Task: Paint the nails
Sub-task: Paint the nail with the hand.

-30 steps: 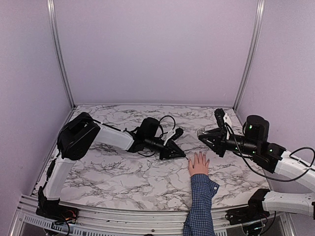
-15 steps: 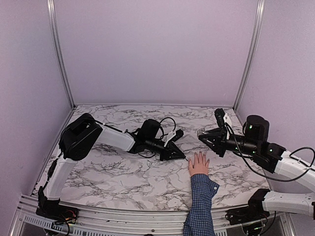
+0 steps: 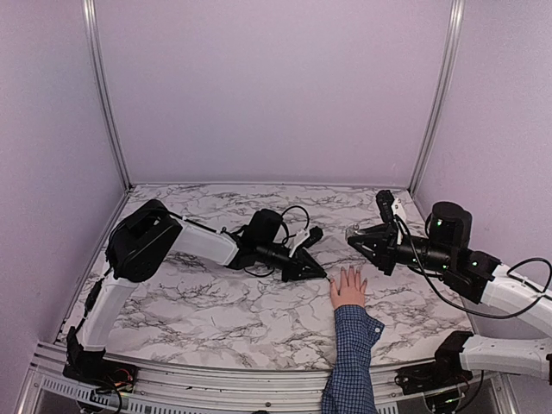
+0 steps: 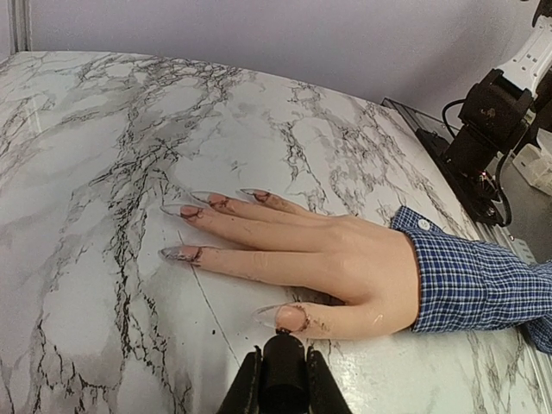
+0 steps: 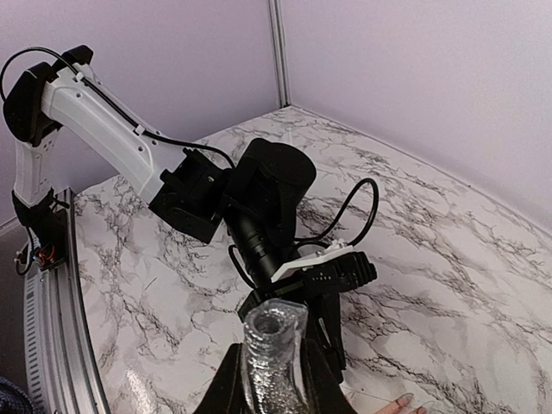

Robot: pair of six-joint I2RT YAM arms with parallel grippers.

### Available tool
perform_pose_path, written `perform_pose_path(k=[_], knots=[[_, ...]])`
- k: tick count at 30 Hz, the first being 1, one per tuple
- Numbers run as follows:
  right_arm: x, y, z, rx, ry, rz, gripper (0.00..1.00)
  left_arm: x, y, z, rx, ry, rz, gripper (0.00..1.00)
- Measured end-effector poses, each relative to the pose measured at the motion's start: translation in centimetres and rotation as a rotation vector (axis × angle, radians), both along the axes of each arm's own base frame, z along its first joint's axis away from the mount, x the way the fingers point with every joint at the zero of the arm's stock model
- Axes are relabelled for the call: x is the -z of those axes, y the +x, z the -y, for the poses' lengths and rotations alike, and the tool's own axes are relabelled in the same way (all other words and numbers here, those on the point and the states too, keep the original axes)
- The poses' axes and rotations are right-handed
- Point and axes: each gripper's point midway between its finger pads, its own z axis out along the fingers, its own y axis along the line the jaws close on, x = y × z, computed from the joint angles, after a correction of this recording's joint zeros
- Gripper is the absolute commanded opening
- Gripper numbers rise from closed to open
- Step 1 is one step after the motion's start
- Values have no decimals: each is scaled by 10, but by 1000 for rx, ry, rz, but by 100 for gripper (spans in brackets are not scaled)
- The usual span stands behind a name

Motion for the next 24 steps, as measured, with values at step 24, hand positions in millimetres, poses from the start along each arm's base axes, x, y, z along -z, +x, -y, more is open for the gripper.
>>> perform_pose_path(k=[24], knots=[[3, 0, 0, -3, 1, 0, 0, -4, 2, 3, -1, -9, 6, 0]])
